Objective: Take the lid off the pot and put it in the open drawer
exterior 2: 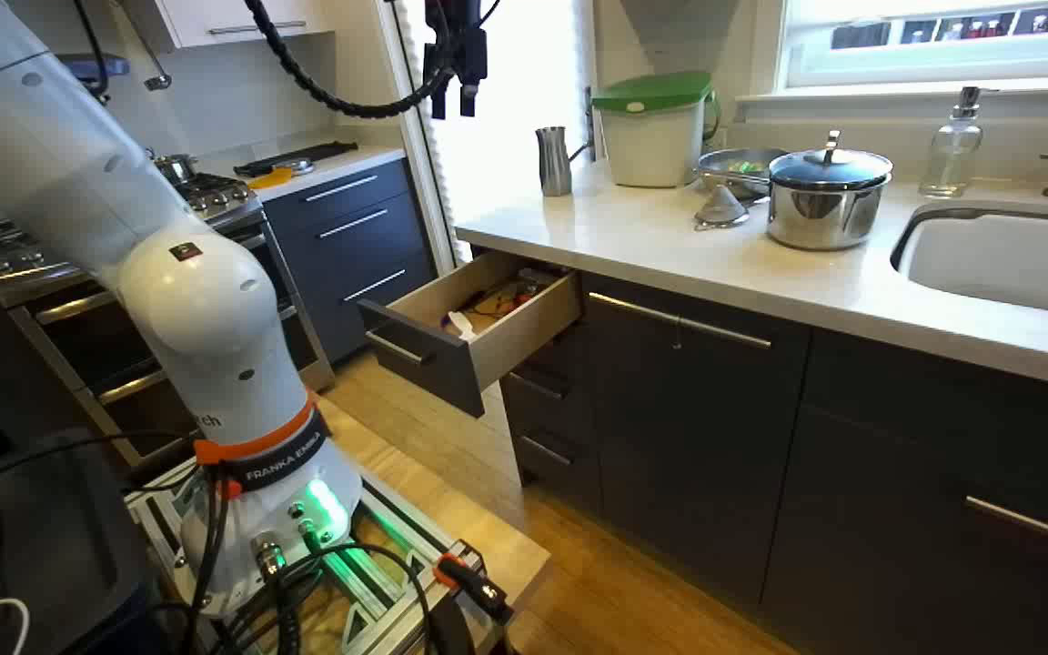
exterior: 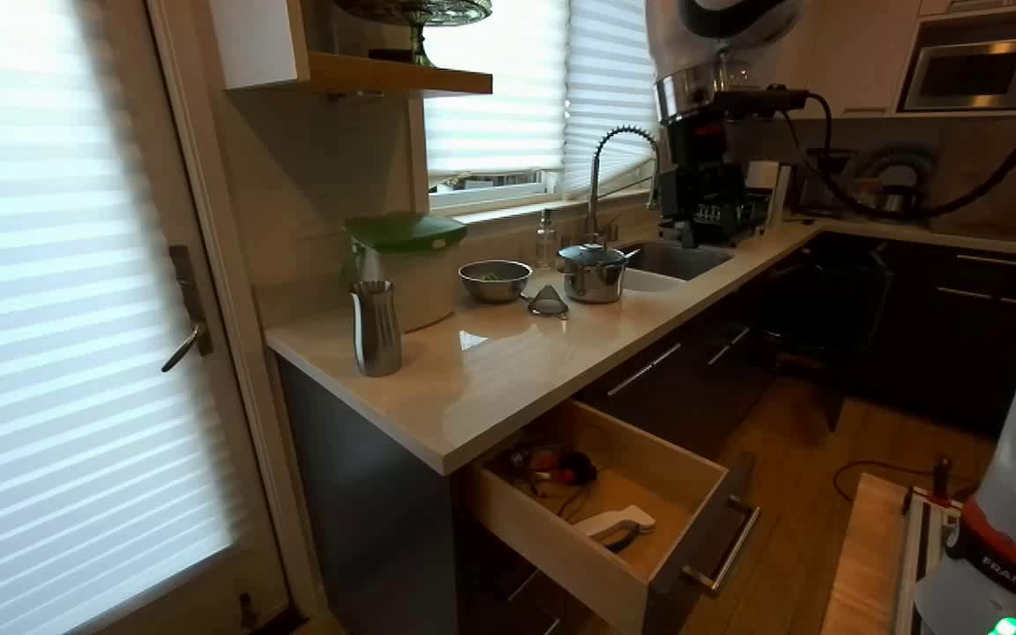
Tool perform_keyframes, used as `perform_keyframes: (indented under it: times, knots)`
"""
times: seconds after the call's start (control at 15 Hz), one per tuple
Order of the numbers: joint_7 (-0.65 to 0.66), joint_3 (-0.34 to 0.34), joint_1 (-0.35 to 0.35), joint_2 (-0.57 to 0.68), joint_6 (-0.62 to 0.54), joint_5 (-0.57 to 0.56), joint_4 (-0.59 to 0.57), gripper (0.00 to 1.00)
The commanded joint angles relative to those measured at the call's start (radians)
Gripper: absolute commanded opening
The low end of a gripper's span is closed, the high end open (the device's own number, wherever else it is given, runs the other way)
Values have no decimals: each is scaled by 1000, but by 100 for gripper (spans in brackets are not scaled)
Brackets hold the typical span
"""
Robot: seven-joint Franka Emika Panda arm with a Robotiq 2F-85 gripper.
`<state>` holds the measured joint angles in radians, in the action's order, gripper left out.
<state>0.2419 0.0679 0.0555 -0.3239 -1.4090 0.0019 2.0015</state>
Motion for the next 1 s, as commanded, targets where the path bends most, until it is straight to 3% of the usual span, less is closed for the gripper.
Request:
perform_keyframes:
  times: [0.0, 0.33, 0.47, 0.73, 0.93]
  knots:
    - [3, -11, -13, 1, 2, -3, -2, 100]
    - [3, -11, -13, 1, 2, -3, -2, 100]
    - [42, -27, 13, 0, -140, -23, -12, 100]
    - [21, -126, 69, 63, -317, 8, -103, 100]
    - [-215, -253, 85, 194, -176, 132, -280, 100]
